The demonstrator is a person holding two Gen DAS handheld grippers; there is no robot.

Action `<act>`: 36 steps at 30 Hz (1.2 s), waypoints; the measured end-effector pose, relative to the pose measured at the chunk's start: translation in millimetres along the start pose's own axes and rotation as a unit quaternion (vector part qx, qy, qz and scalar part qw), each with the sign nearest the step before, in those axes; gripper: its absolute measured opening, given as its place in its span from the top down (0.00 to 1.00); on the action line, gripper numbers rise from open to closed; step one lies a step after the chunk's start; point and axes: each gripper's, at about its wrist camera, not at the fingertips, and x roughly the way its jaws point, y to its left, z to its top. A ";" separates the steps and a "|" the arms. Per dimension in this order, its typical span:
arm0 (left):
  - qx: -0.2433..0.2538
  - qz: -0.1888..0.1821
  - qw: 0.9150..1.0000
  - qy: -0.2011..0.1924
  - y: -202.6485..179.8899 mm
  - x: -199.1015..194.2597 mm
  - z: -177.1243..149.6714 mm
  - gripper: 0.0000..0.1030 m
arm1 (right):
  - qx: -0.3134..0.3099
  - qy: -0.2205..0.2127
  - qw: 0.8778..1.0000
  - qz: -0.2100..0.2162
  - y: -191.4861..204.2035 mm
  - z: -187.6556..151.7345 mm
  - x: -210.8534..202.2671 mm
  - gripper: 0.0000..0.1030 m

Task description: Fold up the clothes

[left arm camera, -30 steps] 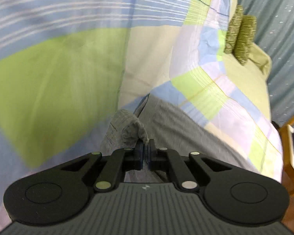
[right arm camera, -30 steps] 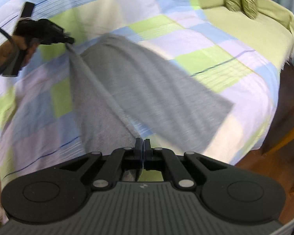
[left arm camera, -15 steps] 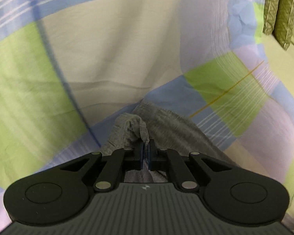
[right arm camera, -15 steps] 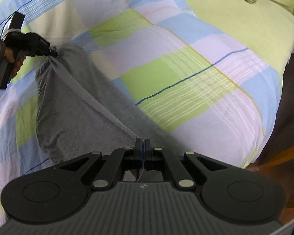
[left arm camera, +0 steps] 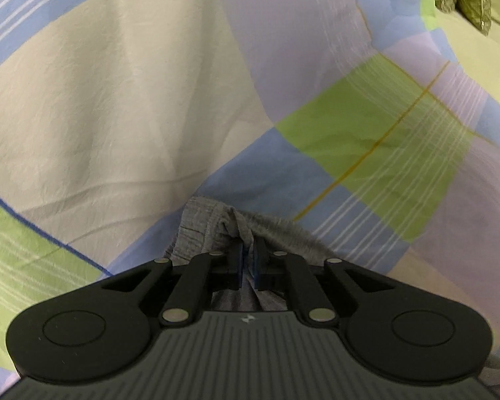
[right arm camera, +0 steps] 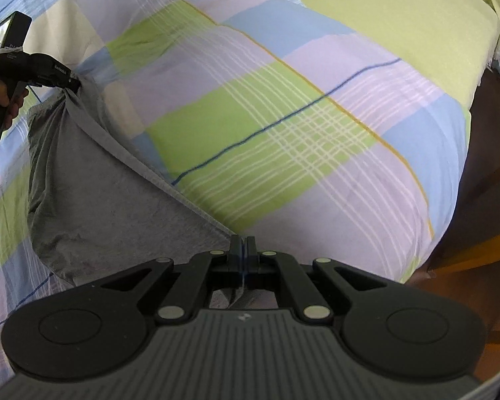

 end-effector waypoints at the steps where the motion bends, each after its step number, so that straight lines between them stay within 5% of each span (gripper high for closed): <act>1: 0.011 0.007 1.000 -0.001 -1.3 -1.8 0.3 0.86 | 0.005 0.007 1.000 -0.014 -1.7 -1.0 2.0 0.96; 3: 0.020 0.013 1.000 -0.009 -1.2 -9.2 2.9 0.84 | 0.013 0.012 0.999 -0.036 -5.1 -2.4 2.3 0.85; 6: 0.038 0.011 0.999 -0.030 0.9 -32.8 8.5 0.43 | 0.008 -0.004 0.999 -0.049 -7.2 -2.6 -7.1 0.79; 8: 0.083 0.023 0.996 -0.039 -4.2 -52.4 4.7 0.32 | -0.013 -0.009 0.999 -0.031 -0.6 -3.6 -13.3 0.79; 13: 0.195 0.081 0.977 0.015 -33.1 -63.9 -33.6 0.31 | -0.067 0.026 0.997 -0.003 12.8 -16.4 -12.3 0.79; 17: 0.170 0.074 0.983 0.008 -53.5 -107.1 -91.6 0.31 | -0.068 0.026 0.997 0.018 4.5 -18.6 -26.8 0.79; 21: 0.130 -0.010 0.991 0.000 -90.6 -153.7 -145.0 0.31 | -0.094 0.005 0.994 0.053 -7.9 -8.3 -51.4 0.79; 24: 0.139 -0.070 0.988 -0.022 -136.8 -183.9 -190.9 0.32 | -0.128 -0.016 0.990 0.061 -12.3 7.2 -62.9 0.79; 28: 0.161 -0.070 0.985 -0.004 -202.8 -202.6 -229.1 0.33 | -0.185 -0.001 0.979 0.089 -10.6 23.5 -57.6 0.79; 33: 0.120 -0.002 0.992 0.030 -256.6 -198.7 -234.5 0.57 | -0.317 0.045 0.932 0.170 -1.8 36.6 -28.0 0.79; 36: 0.101 0.037 0.993 0.042 -285.3 -189.4 -229.4 0.59 | -0.352 0.065 0.908 0.219 -11.7 45.1 -16.6 0.79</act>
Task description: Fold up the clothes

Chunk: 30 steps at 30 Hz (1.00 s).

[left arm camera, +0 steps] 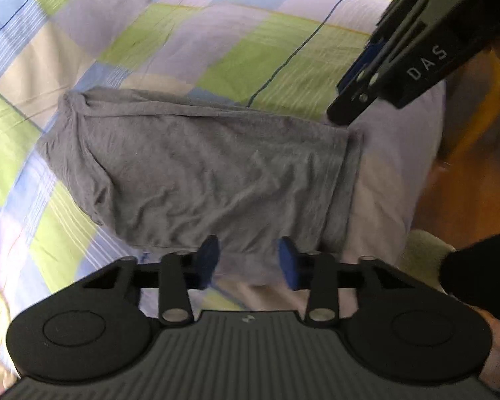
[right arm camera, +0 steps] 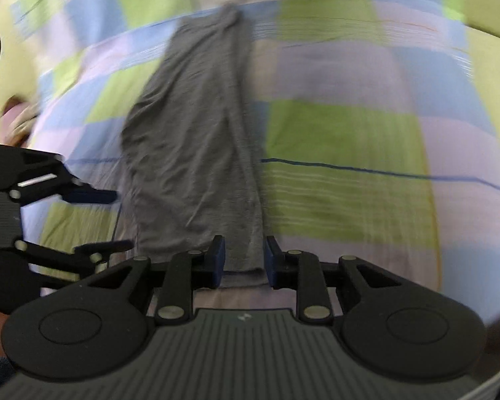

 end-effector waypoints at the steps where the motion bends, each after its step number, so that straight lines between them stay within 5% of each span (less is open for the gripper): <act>1: -0.008 0.005 1.000 0.003 -4.9 -0.3 1.3 0.57 | -0.010 0.001 1.000 0.009 -4.0 -1.2 -0.9 0.79; 9: -0.047 0.077 0.995 0.050 -30.8 16.9 -23.3 0.57 | -0.045 -0.011 0.998 0.034 -0.7 -14.5 5.0 0.78; 20: -0.005 0.122 0.993 0.001 -38.8 9.9 -20.2 0.58 | -0.025 -0.004 1.000 0.016 -11.4 -16.9 23.6 0.78; 21: 0.007 0.125 0.992 0.002 -40.3 13.1 -20.0 0.61 | -0.028 -0.005 0.999 0.015 -11.3 -17.3 24.4 0.78; 24: 0.025 0.129 0.991 0.002 -43.1 16.7 -21.4 0.92 | -0.027 -0.003 0.999 0.019 -12.7 -17.8 29.9 0.78; 25: 0.030 0.128 0.991 0.002 -45.1 16.4 -22.6 0.94 | -0.031 -0.002 0.999 0.023 -12.5 -18.1 32.2 0.78; 27: 0.042 0.128 0.991 0.001 -47.4 15.9 -24.1 0.99 | -0.046 -0.002 0.999 0.028 -10.1 -18.2 33.9 0.96; 30: 0.054 0.134 0.990 -0.001 -48.3 13.6 -24.9 1.00 | -0.064 -0.013 0.997 0.033 -5.7 -14.9 26.0 0.99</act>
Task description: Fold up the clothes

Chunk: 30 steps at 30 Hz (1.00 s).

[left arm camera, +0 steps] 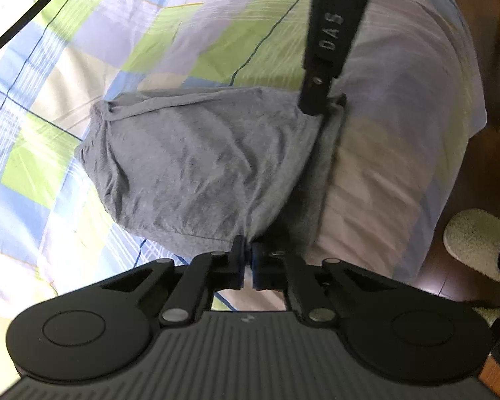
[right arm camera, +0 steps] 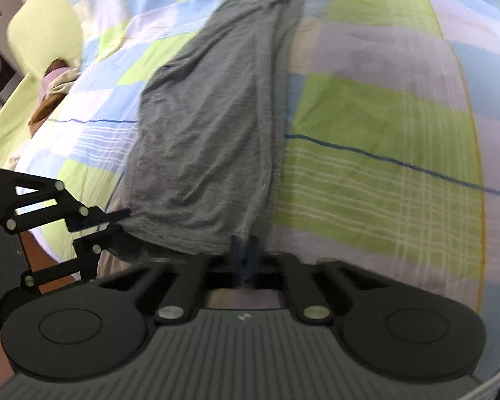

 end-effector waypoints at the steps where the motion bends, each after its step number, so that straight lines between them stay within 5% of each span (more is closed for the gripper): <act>1: 0.004 0.010 1.000 -0.002 1.4 -4.7 0.7 1.00 | 0.002 -0.005 1.000 0.004 0.1 3.1 -5.7 0.99; 7: 0.051 0.061 0.997 -0.005 -4.6 -27.8 9.1 1.00 | -0.006 -0.029 0.999 0.014 1.6 21.1 -37.9 0.99; 11: 0.085 0.074 0.994 -0.008 -29.1 -24.6 16.2 1.00 | -0.005 0.016 1.000 -0.002 -7.0 15.0 -26.7 0.98; 14: 0.061 0.073 0.995 -0.006 -37.3 -21.8 22.8 0.99 | 0.038 0.063 0.997 -0.011 -18.6 5.9 -11.3 0.94; 28: 0.048 0.082 0.995 0.014 -33.3 -1.1 17.6 0.98 | 0.062 0.033 0.998 0.008 -24.1 -0.5 3.6 0.87; 30: 0.054 0.084 0.995 0.014 -35.6 -1.8 17.4 0.98 | 0.060 0.026 0.998 0.014 -24.4 -0.2 6.5 0.97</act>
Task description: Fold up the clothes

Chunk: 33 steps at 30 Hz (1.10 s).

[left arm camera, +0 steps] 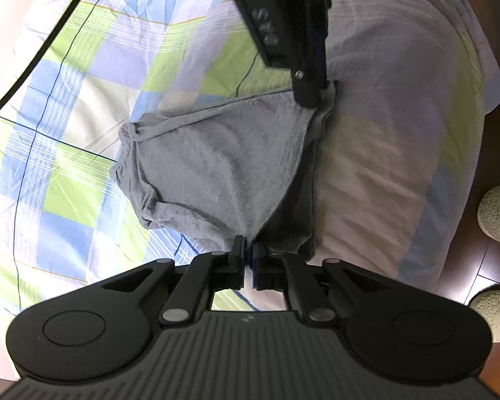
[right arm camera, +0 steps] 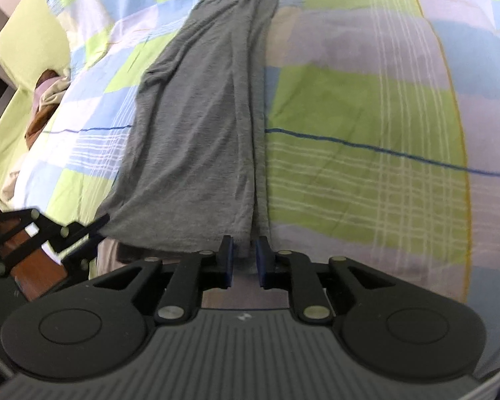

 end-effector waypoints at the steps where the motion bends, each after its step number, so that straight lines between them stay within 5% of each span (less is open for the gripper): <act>1: 0.002 0.002 1.000 0.000 0.9 0.1 0.4 0.98 | -0.003 -0.004 1.000 0.001 1.3 0.1 -0.2 1.00; 10: 0.022 0.020 0.999 -0.022 3.2 -12.1 12.9 0.98 | -0.050 -0.052 0.997 -0.005 9.1 16.6 -54.0 1.00; 14: 0.038 0.016 0.999 -0.014 -12.6 0.1 13.6 0.98 | -0.053 -0.030 0.997 -0.037 0.8 8.9 -37.6 1.00; 19: 0.024 0.015 1.000 0.011 -12.5 12.4 8.6 0.98 | -0.051 -0.025 0.998 -0.028 7.1 2.2 -29.6 1.00; 21: 0.025 0.008 1.000 0.018 -15.0 17.9 5.7 0.88 | -0.053 -0.012 0.998 -0.031 8.3 -2.6 -19.5 1.00; 25: 0.044 -0.016 0.999 0.026 -26.0 13.8 -1.3 0.83 | -0.037 0.019 0.998 -0.046 1.1 -10.3 -9.0 0.95; 28: 0.047 -0.034 0.998 0.031 -32.4 -0.8 -13.2 0.81 | -0.088 0.008 0.993 -0.074 12.6 -11.6 -19.5 0.74; 31: 0.069 -0.016 0.997 0.018 -31.7 -3.0 -20.9 0.74 | -0.180 -0.017 0.981 -0.065 30.9 -14.2 -30.4 0.74; 33: 0.079 -0.009 0.997 -0.002 -28.2 1.9 -21.4 0.68 | -0.268 -0.021 0.962 -0.050 45.5 -19.6 -26.0 0.74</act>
